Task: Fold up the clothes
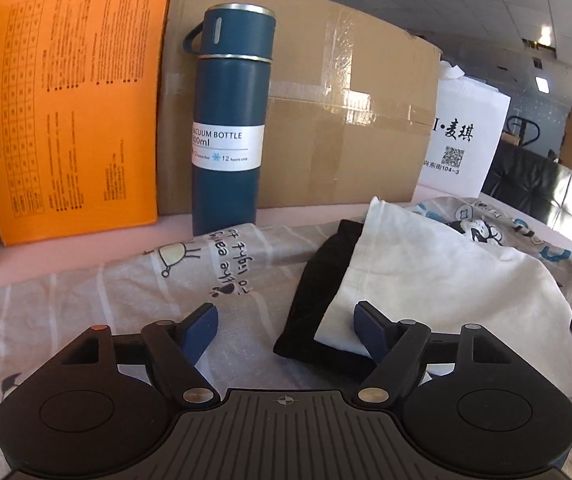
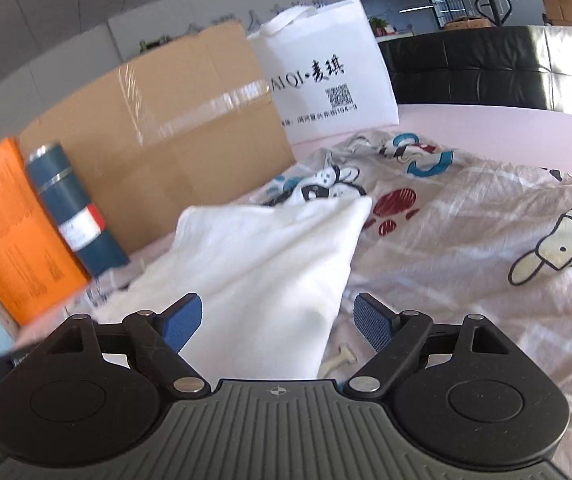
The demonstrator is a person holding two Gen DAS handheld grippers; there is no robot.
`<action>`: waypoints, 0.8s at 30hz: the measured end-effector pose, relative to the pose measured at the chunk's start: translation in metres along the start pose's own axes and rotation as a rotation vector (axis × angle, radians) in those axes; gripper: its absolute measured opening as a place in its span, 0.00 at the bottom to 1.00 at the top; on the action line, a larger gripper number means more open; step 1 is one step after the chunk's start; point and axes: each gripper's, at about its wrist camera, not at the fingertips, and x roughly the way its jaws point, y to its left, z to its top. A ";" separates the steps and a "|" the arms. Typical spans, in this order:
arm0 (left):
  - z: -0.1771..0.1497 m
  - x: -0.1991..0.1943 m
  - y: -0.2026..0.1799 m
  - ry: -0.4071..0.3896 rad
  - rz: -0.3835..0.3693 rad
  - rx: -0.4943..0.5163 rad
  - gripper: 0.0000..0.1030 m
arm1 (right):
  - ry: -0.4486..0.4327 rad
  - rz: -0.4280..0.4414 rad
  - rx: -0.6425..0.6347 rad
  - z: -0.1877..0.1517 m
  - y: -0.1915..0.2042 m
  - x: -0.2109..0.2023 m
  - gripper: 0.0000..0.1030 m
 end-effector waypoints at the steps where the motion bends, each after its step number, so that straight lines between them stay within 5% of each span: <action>1: 0.001 -0.004 -0.001 -0.014 0.006 0.000 0.84 | 0.027 -0.015 -0.025 -0.003 0.005 0.002 0.80; 5: 0.005 -0.032 0.000 -0.073 -0.019 0.004 0.94 | 0.075 -0.053 -0.041 -0.009 0.013 0.007 0.80; 10: 0.008 -0.077 0.009 -0.152 -0.017 0.046 0.97 | -0.037 -0.039 -0.051 -0.005 0.038 -0.030 0.81; 19: 0.008 -0.170 0.035 -0.279 -0.019 0.099 1.00 | -0.074 0.239 0.007 0.005 0.101 -0.118 0.93; 24: -0.010 -0.198 0.054 -0.290 -0.059 0.062 1.00 | -0.125 0.233 -0.005 -0.030 0.131 -0.136 0.98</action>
